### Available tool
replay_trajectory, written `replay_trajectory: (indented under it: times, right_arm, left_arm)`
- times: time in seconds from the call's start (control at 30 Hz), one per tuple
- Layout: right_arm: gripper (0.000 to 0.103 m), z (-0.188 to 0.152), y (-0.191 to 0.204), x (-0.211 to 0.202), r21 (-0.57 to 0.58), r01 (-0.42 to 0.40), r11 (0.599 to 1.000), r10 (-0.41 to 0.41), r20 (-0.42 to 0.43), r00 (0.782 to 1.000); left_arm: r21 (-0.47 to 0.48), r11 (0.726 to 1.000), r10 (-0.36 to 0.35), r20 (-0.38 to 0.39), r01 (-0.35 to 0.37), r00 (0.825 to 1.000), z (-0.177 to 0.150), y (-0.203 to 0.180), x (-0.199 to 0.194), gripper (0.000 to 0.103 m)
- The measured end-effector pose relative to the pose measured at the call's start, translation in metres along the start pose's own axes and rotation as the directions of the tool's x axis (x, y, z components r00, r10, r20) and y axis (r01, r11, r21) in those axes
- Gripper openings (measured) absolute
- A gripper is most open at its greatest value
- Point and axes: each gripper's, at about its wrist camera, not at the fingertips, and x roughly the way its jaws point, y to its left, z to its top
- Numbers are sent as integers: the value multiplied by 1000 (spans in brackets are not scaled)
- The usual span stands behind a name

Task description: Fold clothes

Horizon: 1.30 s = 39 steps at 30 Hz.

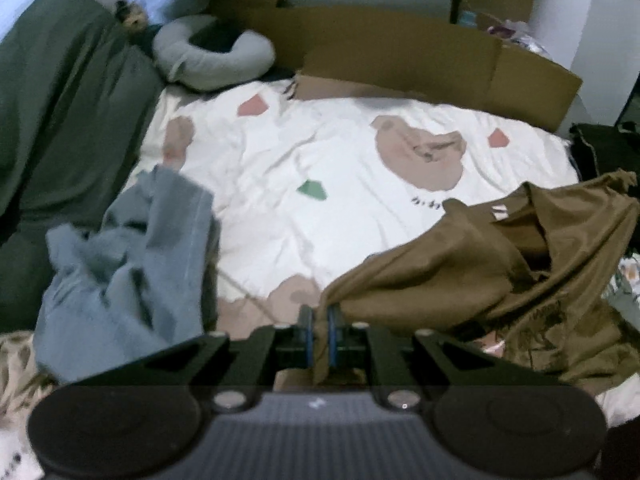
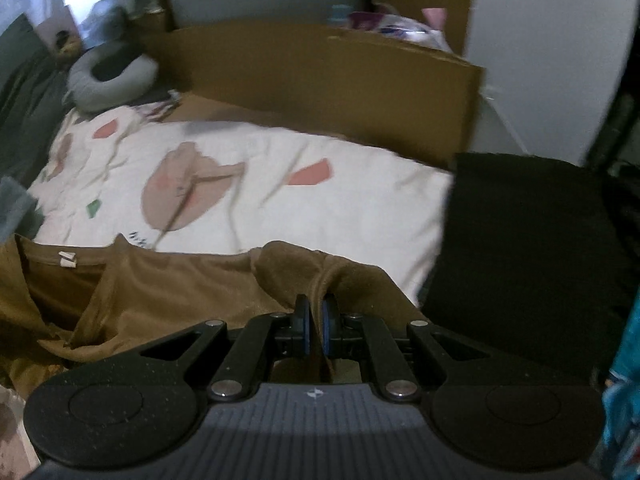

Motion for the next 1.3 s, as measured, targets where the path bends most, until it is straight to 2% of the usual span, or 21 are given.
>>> replay_trajectory:
  times: [0.17, 0.33, 0.47, 0.67, 0.87, 0.9, 0.93, 1.0, 1.17, 1.3]
  right_arm:
    - [4, -8, -15, 1, 38, 48, 998, -47, -16, 999]
    - [4, -17, -22, 27, 53, 81, 995, -78, -57, 995]
    - [4, -29, -26, 55, 64, 97, 993, -90, -101, 991]
    - [5, -62, -34, 88, 118, 121, 986, -98, -183, 978]
    - [12, -102, -50, 93, 231, 106, 967, -53, -224, 973]
    - [18, -105, -50, 91, 221, 105, 970, -53, -230, 972]
    - [29, -107, -50, 89, 210, 105, 972, -54, -237, 970]
    - [34, -106, -50, 83, 181, 106, 978, -61, -240, 969]
    - [34, -94, -52, 62, 95, 96, 991, -74, -218, 973]
    - [35, -72, -54, 53, 54, 36, 998, -25, -201, 979]
  left_arm:
    - [27, 999, -22, 4, 22, 1000, 15, -11, 28, 8]
    - [59, 997, -41, -23, 42, 999, 25, -19, 65, 8]
    - [43, 998, -43, -73, 47, 996, 26, -17, 103, 8]
    - [47, 998, -27, -147, 35, 989, 13, -13, 143, 8]
    - [61, 998, -22, -202, 35, 979, -4, -14, 165, 8]
    - [63, 997, -22, -207, 35, 978, -6, -14, 167, 8]
    - [65, 997, -22, -210, 36, 978, -7, -14, 168, 8]
    - [66, 997, -21, -210, 36, 977, -8, -13, 170, 8]
    - [67, 997, -21, -209, 36, 978, -8, -14, 167, 8]
    - [72, 997, -22, -210, 38, 977, -11, -14, 166, 8]
